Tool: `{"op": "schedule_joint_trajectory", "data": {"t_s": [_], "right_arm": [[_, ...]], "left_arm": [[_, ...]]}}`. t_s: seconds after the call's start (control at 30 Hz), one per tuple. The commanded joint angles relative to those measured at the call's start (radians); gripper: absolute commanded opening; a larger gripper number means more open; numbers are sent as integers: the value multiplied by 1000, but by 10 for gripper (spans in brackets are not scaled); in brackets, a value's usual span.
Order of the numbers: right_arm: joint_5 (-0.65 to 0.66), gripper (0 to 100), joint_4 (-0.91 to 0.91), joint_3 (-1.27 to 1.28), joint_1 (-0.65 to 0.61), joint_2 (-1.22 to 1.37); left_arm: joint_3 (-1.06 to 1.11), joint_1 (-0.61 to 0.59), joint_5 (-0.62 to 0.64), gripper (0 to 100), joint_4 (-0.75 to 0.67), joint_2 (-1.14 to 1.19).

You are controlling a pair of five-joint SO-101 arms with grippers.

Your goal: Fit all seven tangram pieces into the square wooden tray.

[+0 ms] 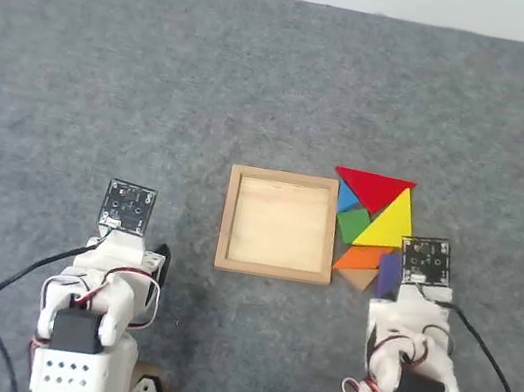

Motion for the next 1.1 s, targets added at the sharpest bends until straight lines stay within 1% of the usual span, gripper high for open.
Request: {"op": "schedule_joint_trajectory", "data": {"t_s": [0.0,0.13,0.23,0.33,0.43,0.57,0.67,0.77,0.87,0.9,1.07], "right_arm": [[146,9,-134,-92,61,-16],[132,20,-127,-212,58,-5],[124,52,-122,-318,59,97],[57,50,-165,-445,42,335],[0,53,-202,-612,-22,651],[-75,56,-133,-876,-150,1059],[-172,62,-99,-1040,-220,1303],[-232,122,-101,-1151,-265,1486],[-245,200,-101,-1217,-283,1626],[-249,222,-102,-1229,-285,1659],[-365,296,-145,-1246,-245,1748]], "left_arm": [[-8,2,-6,153,9,-28],[-8,2,-6,153,9,-28],[-8,2,-6,153,9,-28],[-8,2,-6,153,9,-28],[-8,2,-6,153,9,-28],[-8,2,-6,153,9,-28],[-8,2,-6,153,9,-28],[-8,2,-6,153,9,-28],[-8,2,-6,153,9,-28],[-8,2,-6,153,9,-28],[-8,2,-6,153,9,-28]]}}
